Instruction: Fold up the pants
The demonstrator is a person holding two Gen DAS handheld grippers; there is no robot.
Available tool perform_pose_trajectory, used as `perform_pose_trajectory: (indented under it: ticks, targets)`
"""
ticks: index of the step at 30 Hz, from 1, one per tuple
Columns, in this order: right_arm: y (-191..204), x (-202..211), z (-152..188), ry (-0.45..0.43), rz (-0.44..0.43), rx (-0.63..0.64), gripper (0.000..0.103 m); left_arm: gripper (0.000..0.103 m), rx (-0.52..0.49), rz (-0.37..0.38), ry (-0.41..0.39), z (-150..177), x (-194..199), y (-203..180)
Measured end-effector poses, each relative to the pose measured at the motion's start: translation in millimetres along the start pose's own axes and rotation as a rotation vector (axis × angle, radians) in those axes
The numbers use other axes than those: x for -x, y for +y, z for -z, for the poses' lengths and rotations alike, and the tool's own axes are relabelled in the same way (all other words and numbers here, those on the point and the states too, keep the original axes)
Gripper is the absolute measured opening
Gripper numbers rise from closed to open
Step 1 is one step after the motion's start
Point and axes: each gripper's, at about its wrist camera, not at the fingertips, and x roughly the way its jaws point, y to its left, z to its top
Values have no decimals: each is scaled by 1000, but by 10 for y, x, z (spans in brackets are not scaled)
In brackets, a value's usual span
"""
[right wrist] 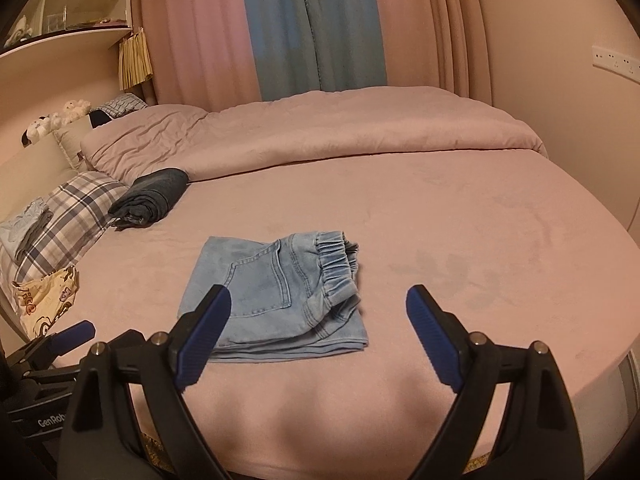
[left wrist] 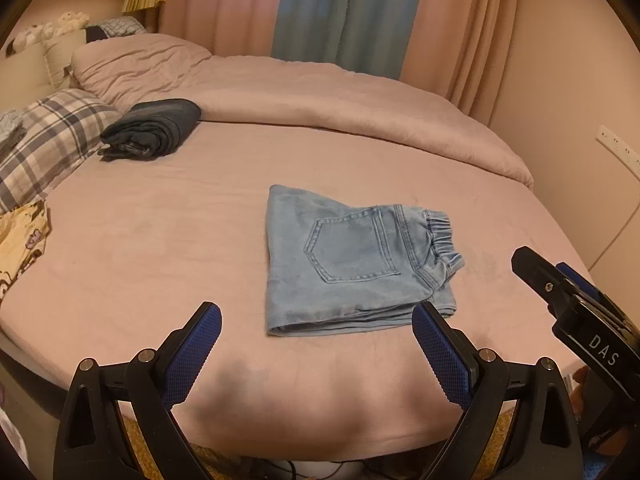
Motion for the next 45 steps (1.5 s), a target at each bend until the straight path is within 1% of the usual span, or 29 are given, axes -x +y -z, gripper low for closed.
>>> perform_pose_trajectory:
  ticks: [18,29,45]
  targets:
    - [121,21,83,18,28,5,90,96,4,8,22,40,3,-9]
    - [175,-13,110,43,55,12,90,96,21,-10,25,49,-6,83]
    - [268,-25,146,56,60,33,90,96,27,-16,21,24,-13,130]
